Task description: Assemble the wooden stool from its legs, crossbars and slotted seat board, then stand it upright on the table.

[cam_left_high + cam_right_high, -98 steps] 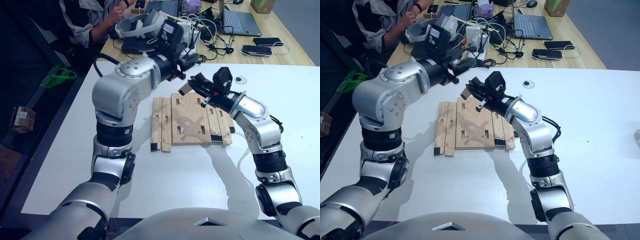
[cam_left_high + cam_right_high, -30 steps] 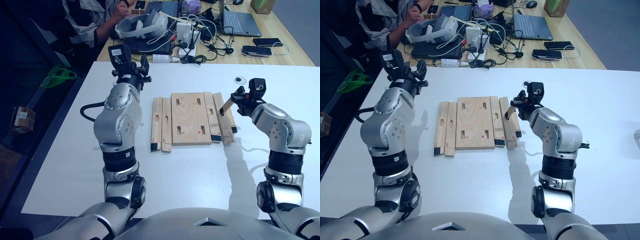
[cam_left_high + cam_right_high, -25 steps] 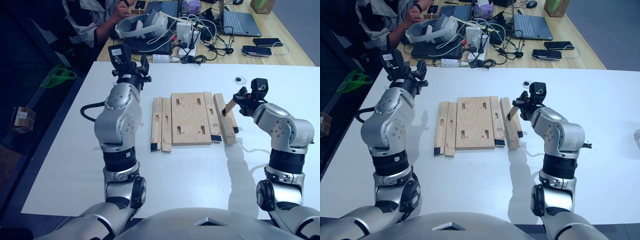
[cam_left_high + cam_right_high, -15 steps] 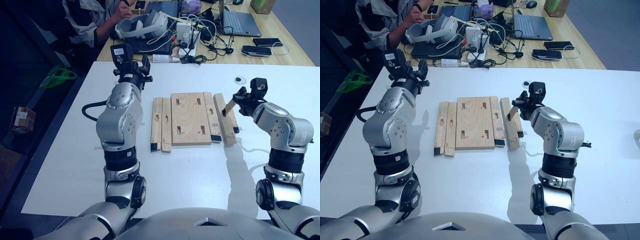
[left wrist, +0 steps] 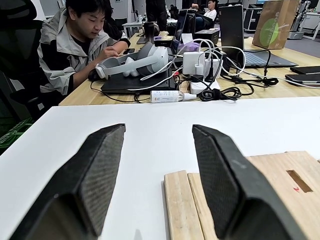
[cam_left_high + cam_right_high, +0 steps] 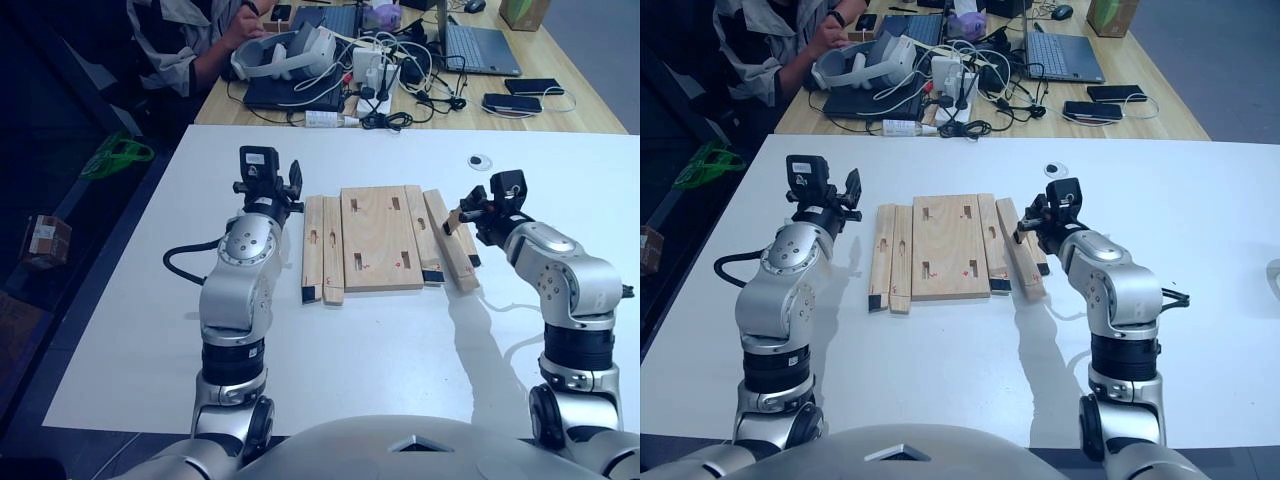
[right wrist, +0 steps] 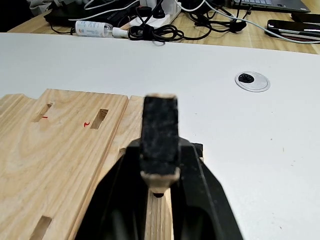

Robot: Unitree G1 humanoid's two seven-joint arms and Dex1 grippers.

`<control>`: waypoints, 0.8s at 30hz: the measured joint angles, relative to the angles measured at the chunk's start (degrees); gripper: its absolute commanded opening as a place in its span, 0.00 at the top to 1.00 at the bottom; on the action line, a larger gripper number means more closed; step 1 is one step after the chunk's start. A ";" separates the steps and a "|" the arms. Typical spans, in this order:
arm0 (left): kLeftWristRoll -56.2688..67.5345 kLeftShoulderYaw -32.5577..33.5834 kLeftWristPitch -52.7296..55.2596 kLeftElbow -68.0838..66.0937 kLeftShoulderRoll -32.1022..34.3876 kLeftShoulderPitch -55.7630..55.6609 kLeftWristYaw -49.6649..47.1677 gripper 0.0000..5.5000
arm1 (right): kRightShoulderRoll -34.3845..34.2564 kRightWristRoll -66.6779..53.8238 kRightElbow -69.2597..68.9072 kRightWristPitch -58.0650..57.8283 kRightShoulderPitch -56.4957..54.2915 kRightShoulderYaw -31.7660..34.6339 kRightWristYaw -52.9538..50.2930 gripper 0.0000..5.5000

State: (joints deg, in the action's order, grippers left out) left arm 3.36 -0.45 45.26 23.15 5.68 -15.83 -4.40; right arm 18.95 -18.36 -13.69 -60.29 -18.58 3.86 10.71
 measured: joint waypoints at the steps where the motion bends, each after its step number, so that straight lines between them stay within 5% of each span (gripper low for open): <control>1: -0.24 -0.26 -0.09 -0.07 -0.26 -0.02 -0.03 0.55 | 0.93 -0.40 0.67 -1.14 -0.95 -0.04 1.10 0.93; 9: -1.09 -0.27 -1.62 -1.06 -1.94 -0.03 -0.59 0.55 | 4.42 -1.52 7.32 -4.72 -6.27 0.19 5.27 0.93; 24: -1.67 0.41 -1.72 -1.40 -2.00 -0.83 -0.19 0.55 | -2.33 -1.29 1.86 -5.08 -3.90 -0.29 1.03 0.93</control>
State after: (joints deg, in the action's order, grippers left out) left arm 1.68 -0.05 43.54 21.75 3.67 -16.66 -4.59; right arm 16.62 -19.65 -11.84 -65.37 -22.48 3.57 11.73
